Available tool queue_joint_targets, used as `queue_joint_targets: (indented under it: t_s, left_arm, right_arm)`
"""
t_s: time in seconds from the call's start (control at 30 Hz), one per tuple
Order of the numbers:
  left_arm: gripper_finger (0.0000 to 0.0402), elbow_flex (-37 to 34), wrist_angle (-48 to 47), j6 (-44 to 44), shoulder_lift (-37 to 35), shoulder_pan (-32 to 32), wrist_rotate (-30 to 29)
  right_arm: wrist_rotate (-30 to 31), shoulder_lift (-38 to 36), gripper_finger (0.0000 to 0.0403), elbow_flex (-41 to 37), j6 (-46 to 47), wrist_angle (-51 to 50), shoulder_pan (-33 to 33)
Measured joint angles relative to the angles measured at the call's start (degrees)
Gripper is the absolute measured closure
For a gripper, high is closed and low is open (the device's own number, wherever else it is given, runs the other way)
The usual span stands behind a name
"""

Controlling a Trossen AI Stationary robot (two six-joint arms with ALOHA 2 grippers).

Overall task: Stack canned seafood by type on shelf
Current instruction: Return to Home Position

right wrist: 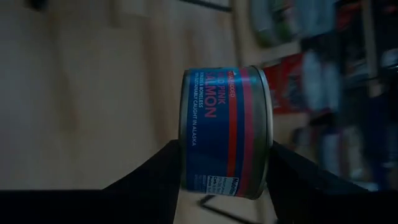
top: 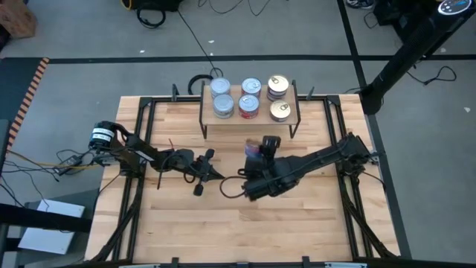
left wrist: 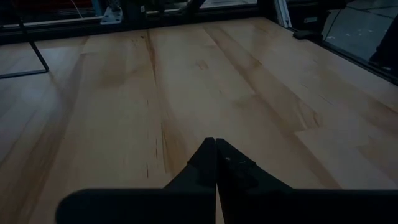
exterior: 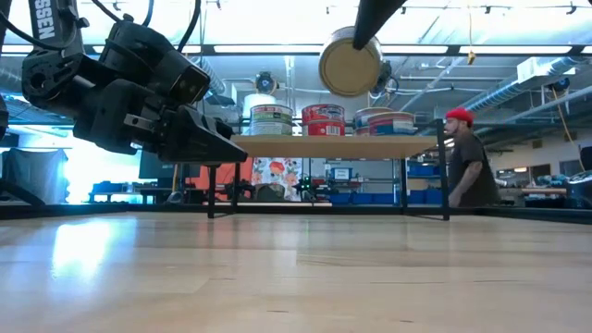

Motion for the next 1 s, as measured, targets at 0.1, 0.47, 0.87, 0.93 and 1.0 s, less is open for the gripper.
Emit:
queue_joint_targets:
  t_s: [0.1, 0.47, 0.87, 0.93, 1.0]
  left_arm:
    - [0.0398, 0.02, -0.47, 0.00, 0.00, 0.01, 0.00]
    - [0.0398, 0.02, -0.66, -0.02, 0.00, 0.01, 0.00]
    - [0.0398, 0.02, -0.98, -0.01, 0.00, 0.00, 0.00]
    - [0.0398, 0.02, -0.90, -0.06, 0.00, 0.01, 0.00]
    - [0.0398, 0.02, -0.81, -0.09, 0.00, 0.01, 0.00]
  right_arm:
    - [4.09, 0.00, 0.0204, 0.00, -3.87, -0.02, -1.37]
    - [15.40, -1.79, 0.0204, -1.31, -13.69, 0.02, -6.48]
    - [18.33, -13.26, 0.0204, -17.63, -9.58, -0.08, -7.24]
    - [19.77, -14.00, 0.0204, -20.47, -9.55, -0.01, -7.79]
    - [20.66, -14.52, 0.0204, -22.65, -9.33, -0.07, -8.65]
